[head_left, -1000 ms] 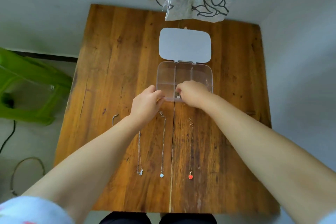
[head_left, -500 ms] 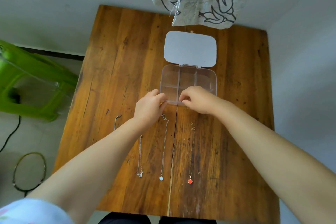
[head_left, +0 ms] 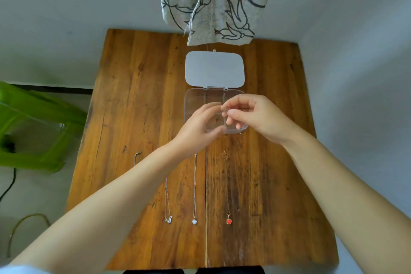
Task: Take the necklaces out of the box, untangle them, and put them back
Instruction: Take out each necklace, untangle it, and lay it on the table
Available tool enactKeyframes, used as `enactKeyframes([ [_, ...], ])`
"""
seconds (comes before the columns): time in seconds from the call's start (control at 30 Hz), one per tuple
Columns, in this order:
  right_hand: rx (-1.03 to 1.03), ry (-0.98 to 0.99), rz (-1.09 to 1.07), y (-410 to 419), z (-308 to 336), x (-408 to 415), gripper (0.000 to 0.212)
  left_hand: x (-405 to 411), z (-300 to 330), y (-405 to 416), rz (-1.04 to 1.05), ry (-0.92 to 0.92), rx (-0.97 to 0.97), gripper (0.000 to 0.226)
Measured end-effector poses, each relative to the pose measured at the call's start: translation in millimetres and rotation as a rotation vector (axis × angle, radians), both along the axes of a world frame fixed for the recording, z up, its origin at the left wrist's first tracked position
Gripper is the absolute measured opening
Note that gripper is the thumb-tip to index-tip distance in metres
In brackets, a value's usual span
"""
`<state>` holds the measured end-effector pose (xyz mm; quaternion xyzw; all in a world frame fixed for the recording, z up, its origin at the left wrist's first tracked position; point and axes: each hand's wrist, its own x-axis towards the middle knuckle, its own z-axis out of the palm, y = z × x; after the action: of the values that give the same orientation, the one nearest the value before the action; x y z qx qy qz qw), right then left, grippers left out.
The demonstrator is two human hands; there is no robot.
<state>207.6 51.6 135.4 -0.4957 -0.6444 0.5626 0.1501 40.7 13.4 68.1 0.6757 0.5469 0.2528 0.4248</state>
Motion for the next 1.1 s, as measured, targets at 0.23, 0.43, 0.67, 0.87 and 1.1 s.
enactKeyframes([
  [0.23, 0.176, -0.149, -0.290, -12, 0, 39, 0.011, 12, 25, 5, -0.005, -0.229, -0.165, 0.024],
  [0.43, -0.319, 0.368, -0.609, -38, -10, 69, 0.018, 28, 26, 10, -0.085, -0.141, -0.233, 0.029],
  [0.67, -0.510, 0.601, -0.754, -64, -24, 102, 0.013, 57, 24, 17, -0.203, -0.101, -0.262, 0.028],
  [0.87, -0.563, 0.281, -0.772, -107, -46, 130, 0.016, 82, 22, 34, -0.376, 0.038, -0.404, 0.033],
  [1.1, -0.773, 0.049, -0.753, -172, -84, 132, 0.007, 117, 3, 56, -0.623, 0.266, -0.557, 0.036],
])
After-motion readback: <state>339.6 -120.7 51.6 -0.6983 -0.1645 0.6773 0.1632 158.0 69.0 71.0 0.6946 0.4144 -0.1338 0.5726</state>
